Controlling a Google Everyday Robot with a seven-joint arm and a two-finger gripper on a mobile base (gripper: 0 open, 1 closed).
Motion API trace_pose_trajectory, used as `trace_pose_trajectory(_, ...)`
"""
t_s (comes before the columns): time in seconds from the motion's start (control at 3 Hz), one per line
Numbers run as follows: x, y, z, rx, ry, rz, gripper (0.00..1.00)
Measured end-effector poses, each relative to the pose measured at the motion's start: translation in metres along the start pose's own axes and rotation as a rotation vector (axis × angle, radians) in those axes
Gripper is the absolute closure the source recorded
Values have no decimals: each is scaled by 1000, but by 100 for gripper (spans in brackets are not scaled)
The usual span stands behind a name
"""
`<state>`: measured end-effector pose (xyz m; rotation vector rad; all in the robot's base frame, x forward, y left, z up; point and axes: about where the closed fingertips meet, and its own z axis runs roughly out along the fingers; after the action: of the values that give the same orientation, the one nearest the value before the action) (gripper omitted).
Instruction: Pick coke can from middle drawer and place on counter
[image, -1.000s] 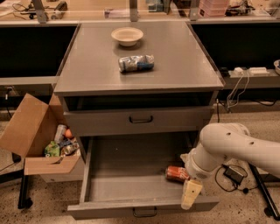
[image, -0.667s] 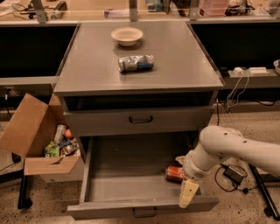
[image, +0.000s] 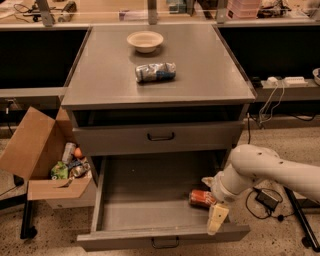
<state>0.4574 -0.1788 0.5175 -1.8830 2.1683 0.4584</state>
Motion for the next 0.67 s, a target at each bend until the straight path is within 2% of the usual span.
trace_pose_trajectory(0.67, 30, -45, 37, -24, 32, -36, 0)
